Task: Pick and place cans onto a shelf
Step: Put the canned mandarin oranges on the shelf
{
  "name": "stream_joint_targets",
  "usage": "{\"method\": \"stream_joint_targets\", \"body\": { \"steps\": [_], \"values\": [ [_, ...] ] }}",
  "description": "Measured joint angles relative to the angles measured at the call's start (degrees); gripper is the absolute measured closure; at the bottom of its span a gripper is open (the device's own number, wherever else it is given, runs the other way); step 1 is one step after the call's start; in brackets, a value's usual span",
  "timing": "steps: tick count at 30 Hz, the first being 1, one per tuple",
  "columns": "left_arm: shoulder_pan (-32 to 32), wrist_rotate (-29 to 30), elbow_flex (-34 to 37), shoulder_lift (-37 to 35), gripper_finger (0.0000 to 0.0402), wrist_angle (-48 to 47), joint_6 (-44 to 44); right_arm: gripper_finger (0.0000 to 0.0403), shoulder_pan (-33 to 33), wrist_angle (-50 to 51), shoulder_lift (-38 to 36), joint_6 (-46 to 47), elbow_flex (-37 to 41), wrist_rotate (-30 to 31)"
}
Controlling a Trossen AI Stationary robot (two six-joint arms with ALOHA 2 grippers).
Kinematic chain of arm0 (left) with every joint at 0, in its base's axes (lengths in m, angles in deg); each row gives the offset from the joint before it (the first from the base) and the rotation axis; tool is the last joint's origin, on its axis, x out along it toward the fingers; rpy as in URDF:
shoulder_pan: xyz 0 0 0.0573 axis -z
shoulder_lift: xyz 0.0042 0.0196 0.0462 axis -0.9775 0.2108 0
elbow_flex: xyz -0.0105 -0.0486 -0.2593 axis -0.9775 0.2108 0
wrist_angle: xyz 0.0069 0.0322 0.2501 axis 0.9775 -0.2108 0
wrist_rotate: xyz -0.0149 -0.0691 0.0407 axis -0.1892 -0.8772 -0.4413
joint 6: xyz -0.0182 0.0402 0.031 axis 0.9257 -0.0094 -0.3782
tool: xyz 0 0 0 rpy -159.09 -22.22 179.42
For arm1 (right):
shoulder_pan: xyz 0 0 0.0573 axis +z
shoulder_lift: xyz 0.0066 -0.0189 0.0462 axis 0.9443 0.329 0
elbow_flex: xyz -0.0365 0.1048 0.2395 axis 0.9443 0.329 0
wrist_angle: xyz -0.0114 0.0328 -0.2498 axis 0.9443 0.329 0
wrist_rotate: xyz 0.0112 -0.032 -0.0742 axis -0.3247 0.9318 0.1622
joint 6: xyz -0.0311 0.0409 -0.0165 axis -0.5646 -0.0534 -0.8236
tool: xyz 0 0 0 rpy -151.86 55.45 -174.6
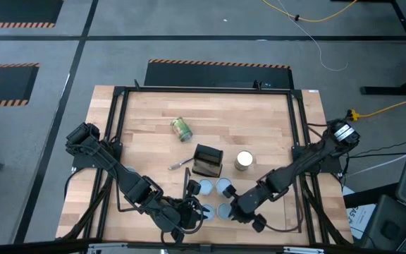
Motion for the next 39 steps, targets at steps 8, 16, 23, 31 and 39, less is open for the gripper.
{"method": "stream_joint_targets", "body": {
  "steps": [8, 16, 23, 31, 39],
  "values": [
    [0.0, 0.0, 0.0, 0.0, 0.032, 0.0, 0.0, 0.0326, 0.0, -0.4, 1.3, 0.3, 0.0, 0.1],
    [0.0, 0.0, 0.0, 0.0, 0.032, 0.0, 0.0, 0.0375, 0.0, -0.3, 1.3, 2.9, 0.0, 0.1],
    [0.0, 0.0, 0.0, 0.0, 0.032, 0.0, 0.0, 0.0391, 1.6, 0.4, 0.7, 8.4, 0.0, -1.9],
    [0.0, 0.0, 0.0, 0.0, 0.032, 0.0, 0.0, 0.0396, 4.9, 5.6, -4.7, 25.0, 0.1, 0.8],
    [0.0, 0.0, 0.0, 0.0, 0.032, 0.0, 0.0, 0.0396, 7.1, 18.1, -7.1, 49.7, 0.1, 5.5]
  ]
}}
